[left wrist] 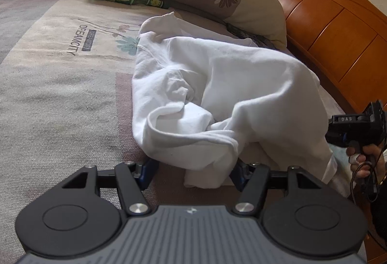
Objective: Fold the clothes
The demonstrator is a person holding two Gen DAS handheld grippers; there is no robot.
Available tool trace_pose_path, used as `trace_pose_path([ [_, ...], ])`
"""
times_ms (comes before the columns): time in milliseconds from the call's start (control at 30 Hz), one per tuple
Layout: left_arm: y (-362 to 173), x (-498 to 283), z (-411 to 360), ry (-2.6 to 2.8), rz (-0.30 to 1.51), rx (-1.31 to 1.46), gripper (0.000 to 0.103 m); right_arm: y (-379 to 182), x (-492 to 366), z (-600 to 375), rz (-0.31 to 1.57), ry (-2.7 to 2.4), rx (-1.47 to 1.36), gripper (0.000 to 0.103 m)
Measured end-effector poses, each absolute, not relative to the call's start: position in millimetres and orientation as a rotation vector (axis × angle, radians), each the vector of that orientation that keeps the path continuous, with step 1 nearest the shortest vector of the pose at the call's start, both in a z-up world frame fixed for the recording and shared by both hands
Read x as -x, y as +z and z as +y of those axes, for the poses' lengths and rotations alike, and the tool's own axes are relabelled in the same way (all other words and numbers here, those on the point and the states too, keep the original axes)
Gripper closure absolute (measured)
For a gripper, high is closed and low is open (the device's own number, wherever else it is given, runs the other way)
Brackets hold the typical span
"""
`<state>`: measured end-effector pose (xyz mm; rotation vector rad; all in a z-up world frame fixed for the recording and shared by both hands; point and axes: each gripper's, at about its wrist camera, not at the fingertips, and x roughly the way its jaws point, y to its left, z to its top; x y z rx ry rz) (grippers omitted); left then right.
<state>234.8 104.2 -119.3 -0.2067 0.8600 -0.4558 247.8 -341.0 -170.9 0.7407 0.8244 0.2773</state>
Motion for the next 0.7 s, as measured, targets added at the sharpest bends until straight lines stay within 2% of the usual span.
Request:
trace_pose_path([
  [300, -117.5, -234.1, 98.1, -0.448, 0.859, 0.163, 0.04, -99.4, -309.0, -374.2, 0.821, 0.066, -0.336, 0.098],
  [533, -114.3, -235.7, 93.0, -0.445, 0.869, 0.118, 0.04, -101.4, -353.2, -384.8, 0.845, -0.127, -0.164, 0.098],
  [667, -112.7, -236.7, 90.1, -0.444, 0.872, 0.097, 0.04, -115.7, -355.0, -387.2, 0.882, -0.124, -0.22, 0.09],
  [700, -112.5, -236.9, 89.8, -0.445, 0.873, 0.093, 0.04, -114.9, -347.9, -387.5, 0.873, -0.108, -0.246, 0.084],
])
